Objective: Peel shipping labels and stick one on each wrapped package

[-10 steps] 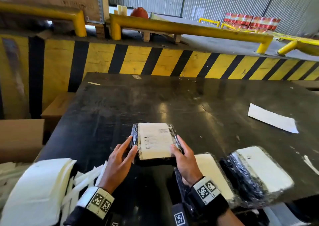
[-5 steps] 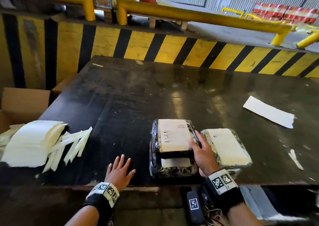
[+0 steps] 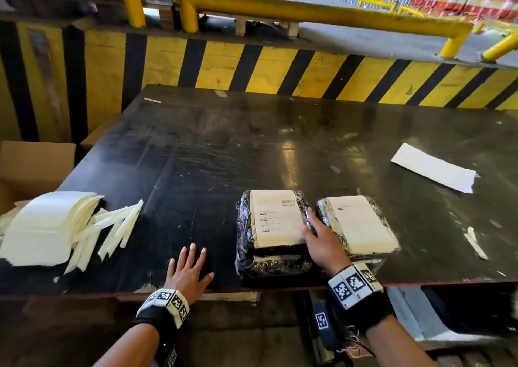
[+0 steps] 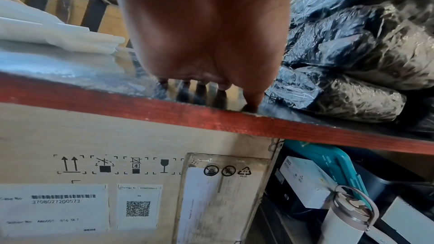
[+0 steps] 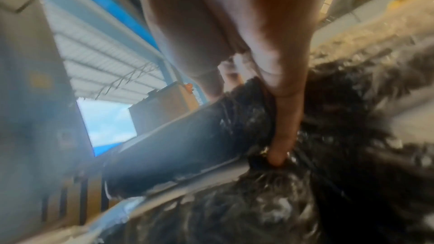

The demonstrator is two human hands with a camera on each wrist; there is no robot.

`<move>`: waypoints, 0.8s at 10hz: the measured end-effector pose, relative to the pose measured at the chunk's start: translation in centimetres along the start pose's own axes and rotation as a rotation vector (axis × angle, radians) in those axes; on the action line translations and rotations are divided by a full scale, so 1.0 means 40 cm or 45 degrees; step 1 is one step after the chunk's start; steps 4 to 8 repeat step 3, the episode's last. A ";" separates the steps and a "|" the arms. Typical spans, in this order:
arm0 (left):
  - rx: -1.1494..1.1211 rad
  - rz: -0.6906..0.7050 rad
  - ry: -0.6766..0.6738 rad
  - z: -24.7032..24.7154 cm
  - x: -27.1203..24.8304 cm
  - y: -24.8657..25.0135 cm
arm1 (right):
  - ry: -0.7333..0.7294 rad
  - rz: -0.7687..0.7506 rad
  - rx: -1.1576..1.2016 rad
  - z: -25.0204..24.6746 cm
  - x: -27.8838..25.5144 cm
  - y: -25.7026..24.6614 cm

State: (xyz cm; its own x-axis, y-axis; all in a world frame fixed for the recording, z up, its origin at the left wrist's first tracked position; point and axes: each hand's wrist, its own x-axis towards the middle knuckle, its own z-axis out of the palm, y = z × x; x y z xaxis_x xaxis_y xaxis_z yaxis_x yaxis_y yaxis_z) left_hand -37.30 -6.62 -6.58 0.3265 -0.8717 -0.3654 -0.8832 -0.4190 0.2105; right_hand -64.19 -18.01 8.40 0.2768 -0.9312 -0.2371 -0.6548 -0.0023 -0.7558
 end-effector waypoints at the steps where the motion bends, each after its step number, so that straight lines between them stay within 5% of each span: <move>1: 0.015 0.003 0.031 0.010 -0.004 0.002 | -0.035 -0.012 -0.220 0.005 -0.012 -0.006; 2: -0.031 0.036 0.072 -0.014 -0.012 -0.004 | 0.087 -0.193 -0.258 -0.004 -0.038 -0.015; 3: -0.046 0.171 0.292 0.060 -0.064 -0.038 | 0.370 -0.337 -0.114 0.008 -0.131 0.019; 8: -0.046 0.171 0.292 0.060 -0.064 -0.038 | 0.370 -0.337 -0.114 0.008 -0.131 0.019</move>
